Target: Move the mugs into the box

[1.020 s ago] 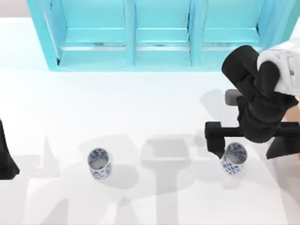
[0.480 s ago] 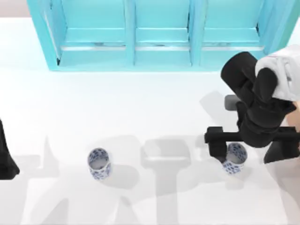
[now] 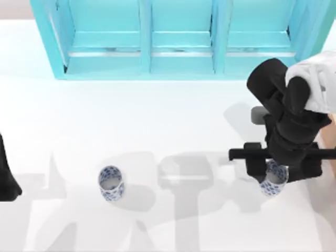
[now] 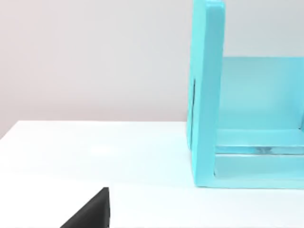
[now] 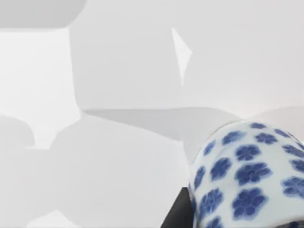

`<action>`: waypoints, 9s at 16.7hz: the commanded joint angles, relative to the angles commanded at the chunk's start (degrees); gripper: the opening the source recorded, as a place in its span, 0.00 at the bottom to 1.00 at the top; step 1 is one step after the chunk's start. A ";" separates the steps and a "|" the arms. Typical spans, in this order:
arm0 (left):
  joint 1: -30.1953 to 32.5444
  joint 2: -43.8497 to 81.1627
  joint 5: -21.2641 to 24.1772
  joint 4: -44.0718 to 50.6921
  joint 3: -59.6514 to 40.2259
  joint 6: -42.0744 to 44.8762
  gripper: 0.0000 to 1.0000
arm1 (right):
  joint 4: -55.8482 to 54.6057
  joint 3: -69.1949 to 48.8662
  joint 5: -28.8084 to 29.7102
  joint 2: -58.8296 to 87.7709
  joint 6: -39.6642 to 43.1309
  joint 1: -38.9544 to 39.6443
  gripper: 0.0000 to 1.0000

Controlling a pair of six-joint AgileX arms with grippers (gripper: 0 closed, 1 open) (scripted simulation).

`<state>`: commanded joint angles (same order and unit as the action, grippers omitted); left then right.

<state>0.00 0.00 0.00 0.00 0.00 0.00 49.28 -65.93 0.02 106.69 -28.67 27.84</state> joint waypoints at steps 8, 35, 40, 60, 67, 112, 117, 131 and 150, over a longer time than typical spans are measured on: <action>0.00 0.00 0.00 0.00 0.00 0.00 1.00 | 0.00 0.00 0.00 0.00 0.00 0.00 0.00; 0.00 0.00 0.00 0.00 0.00 0.00 1.00 | 22.10 -8.16 -0.05 -13.60 19.77 -19.56 0.00; 0.00 0.00 0.00 0.00 0.00 0.00 1.00 | 26.37 -8.21 -0.17 -17.35 33.37 -32.45 0.00; 0.00 0.00 0.00 0.00 0.00 0.00 1.00 | 20.27 4.07 -0.53 -24.30 52.91 -52.46 0.00; 0.00 0.00 0.00 0.00 0.00 0.00 1.00 | 16.92 7.33 -0.55 -24.00 52.88 -52.49 0.00; 0.00 0.00 0.00 0.00 0.00 0.00 1.00 | 40.04 -27.95 1.98 -13.66 40.50 -40.01 1.00; 0.00 0.00 0.00 0.00 0.00 0.00 1.00 | 41.66 -46.83 6.54 3.95 16.02 -13.60 1.00; 0.00 0.00 0.00 0.00 0.00 0.00 1.00 | 40.15 -88.30 15.93 41.27 -35.99 36.40 1.00; 0.00 0.00 0.00 0.00 0.00 0.00 1.00 | 15.95 -64.09 15.64 40.18 -33.47 33.95 1.00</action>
<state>0.00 0.00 0.00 0.00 0.00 0.00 65.23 -130.02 15.66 146.87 -62.14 61.79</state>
